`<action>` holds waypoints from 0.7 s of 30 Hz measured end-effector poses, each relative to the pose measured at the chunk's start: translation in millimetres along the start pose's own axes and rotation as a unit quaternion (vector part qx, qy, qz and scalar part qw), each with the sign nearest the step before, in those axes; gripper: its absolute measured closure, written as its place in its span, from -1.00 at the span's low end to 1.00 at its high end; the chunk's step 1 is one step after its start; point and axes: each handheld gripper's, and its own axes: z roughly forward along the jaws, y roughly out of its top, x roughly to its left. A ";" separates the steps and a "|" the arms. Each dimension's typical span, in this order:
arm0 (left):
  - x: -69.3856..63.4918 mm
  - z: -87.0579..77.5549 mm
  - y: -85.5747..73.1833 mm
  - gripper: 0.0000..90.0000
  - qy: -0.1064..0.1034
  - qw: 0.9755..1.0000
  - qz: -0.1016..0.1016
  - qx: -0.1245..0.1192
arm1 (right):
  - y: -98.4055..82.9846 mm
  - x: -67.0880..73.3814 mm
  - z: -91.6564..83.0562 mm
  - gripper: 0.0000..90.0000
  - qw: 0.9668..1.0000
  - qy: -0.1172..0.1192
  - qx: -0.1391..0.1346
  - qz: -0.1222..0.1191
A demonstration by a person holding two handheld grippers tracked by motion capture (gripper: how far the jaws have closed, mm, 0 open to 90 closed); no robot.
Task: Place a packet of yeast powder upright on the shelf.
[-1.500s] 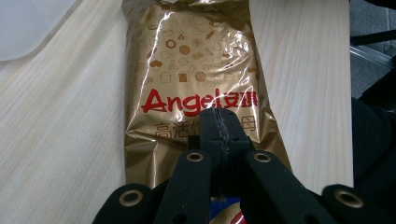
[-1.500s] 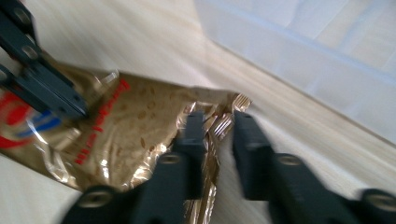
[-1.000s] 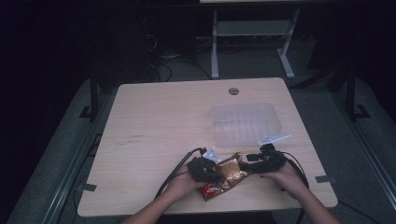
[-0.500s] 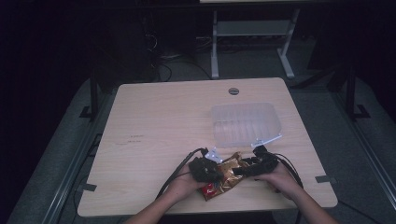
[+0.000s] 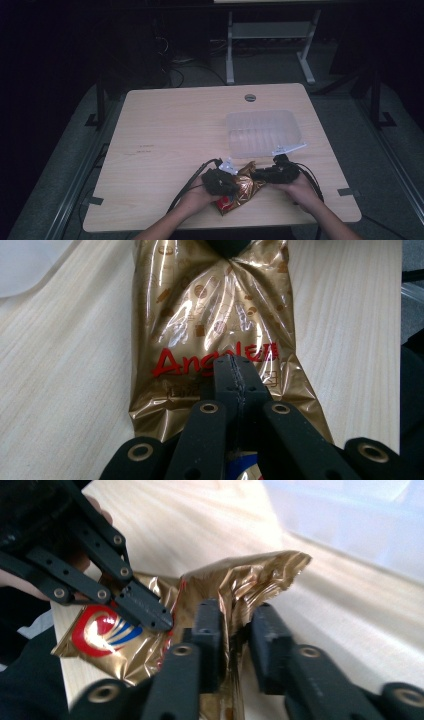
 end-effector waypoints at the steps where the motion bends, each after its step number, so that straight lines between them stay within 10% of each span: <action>1: 0.8 -0.4 -0.4 1.00 -0.003 1.000 0.000 0.000 | 0.7 0.6 -0.9 0.83 1.000 0.003 -0.002 0.000; 21: 2.4 -28.9 -1.0 0.60 -0.011 0.999 0.000 -0.040 | 19.7 17.7 -23.2 0.99 0.996 0.025 -0.026 -0.076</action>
